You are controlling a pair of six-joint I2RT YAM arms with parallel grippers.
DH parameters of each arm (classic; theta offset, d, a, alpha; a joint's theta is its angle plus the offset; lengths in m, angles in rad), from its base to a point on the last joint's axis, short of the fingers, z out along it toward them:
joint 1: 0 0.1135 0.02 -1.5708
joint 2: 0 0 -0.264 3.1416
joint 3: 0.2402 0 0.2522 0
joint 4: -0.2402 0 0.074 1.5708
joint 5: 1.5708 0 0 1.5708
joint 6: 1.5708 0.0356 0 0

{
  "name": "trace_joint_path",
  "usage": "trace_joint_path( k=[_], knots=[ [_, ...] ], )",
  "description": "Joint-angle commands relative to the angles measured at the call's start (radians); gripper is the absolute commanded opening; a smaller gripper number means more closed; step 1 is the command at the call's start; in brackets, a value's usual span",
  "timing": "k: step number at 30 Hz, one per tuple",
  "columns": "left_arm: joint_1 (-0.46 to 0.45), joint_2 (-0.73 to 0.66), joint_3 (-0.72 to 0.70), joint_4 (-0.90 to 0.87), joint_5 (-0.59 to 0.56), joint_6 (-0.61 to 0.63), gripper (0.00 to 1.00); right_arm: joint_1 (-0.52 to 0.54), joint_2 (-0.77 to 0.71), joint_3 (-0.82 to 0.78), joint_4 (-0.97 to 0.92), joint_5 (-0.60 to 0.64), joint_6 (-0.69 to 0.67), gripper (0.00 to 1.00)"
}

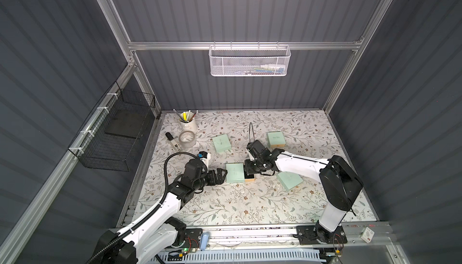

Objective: Take out the earrings from the drawer-style jewelry box
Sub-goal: Pick up the earring from the drawer.

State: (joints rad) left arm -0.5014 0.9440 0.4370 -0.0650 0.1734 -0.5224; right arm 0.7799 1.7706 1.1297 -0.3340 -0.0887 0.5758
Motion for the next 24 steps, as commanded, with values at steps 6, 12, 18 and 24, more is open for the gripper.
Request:
trace_joint_path(
  k=[6,12,18,24],
  knots=[
    [0.005,-0.031,0.000,0.027,0.021,0.025,1.00,0.004,0.051,0.053,-0.040,0.032,-0.012,0.25],
    [0.005,-0.040,0.002,0.019,0.010,0.025,1.00,0.004,0.067,0.058,-0.040,0.035,-0.008,0.25],
    [0.006,-0.045,0.002,0.019,0.009,0.022,1.00,0.005,0.084,0.056,-0.036,0.040,-0.008,0.24],
    [0.006,-0.039,-0.001,0.024,0.009,0.018,1.00,0.004,0.095,0.061,-0.030,0.054,-0.007,0.22]
  ],
)
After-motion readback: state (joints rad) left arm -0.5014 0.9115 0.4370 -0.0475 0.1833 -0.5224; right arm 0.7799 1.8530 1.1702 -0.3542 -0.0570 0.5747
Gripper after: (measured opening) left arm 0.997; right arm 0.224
